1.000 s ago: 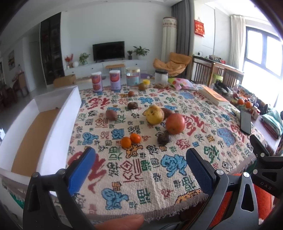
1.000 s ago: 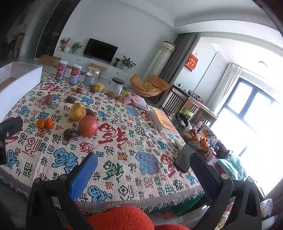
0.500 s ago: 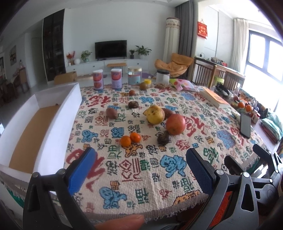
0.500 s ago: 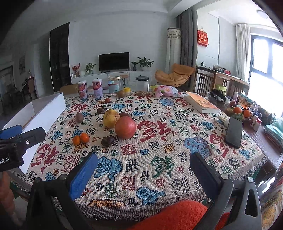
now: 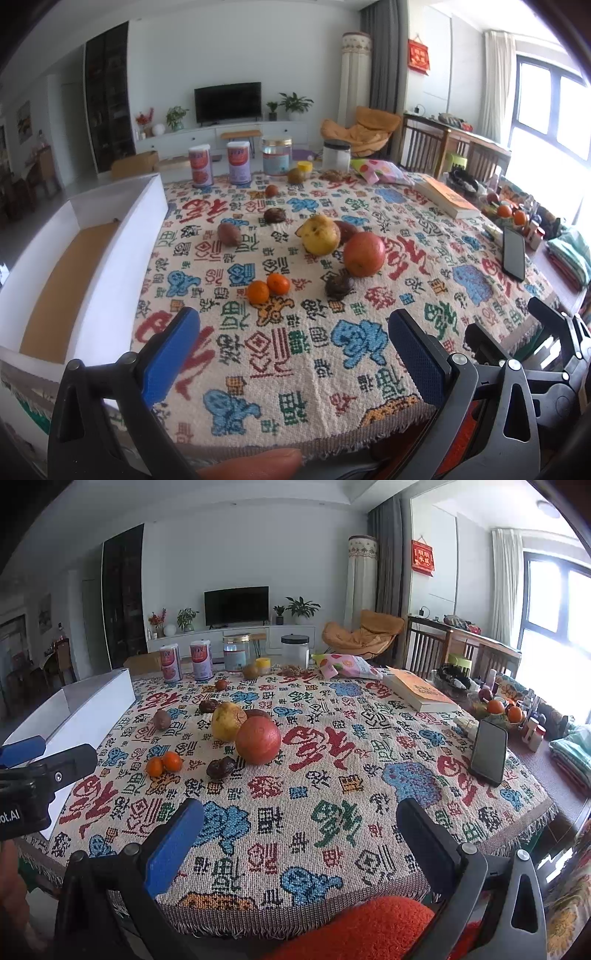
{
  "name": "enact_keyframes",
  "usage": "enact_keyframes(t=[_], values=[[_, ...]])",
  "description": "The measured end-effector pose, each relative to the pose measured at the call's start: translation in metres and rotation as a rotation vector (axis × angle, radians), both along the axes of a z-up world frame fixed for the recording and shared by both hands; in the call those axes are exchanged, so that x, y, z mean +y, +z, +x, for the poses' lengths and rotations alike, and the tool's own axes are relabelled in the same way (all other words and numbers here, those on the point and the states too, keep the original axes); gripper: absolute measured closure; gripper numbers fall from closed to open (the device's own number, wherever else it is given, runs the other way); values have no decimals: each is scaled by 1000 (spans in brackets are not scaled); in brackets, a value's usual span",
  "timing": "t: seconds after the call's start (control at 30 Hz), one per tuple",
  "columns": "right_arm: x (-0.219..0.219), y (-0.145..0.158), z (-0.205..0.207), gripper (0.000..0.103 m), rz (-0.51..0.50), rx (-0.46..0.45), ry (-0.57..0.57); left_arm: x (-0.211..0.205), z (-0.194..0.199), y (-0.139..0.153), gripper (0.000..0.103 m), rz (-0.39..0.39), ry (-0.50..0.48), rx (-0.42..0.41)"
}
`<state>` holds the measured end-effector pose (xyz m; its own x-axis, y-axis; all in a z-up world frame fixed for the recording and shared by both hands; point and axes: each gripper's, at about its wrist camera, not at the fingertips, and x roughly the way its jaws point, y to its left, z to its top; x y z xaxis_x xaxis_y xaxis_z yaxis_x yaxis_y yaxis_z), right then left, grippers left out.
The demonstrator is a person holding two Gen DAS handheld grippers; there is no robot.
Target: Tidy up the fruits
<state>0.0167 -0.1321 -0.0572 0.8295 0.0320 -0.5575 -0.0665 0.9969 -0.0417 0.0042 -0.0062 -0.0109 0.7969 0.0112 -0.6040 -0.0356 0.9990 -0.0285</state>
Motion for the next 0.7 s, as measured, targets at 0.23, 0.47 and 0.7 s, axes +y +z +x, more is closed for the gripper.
enact_keyframes(t=[0.23, 0.47, 0.7], values=[[0, -2, 0, 0, 1, 7, 5, -1, 0, -2, 1, 8, -4, 3], [0, -3, 0, 0, 2, 11, 6, -1, 1, -4, 1, 8, 2, 8], [1, -3, 0, 0, 1, 11, 9, -1, 1, -4, 1, 8, 1, 10]])
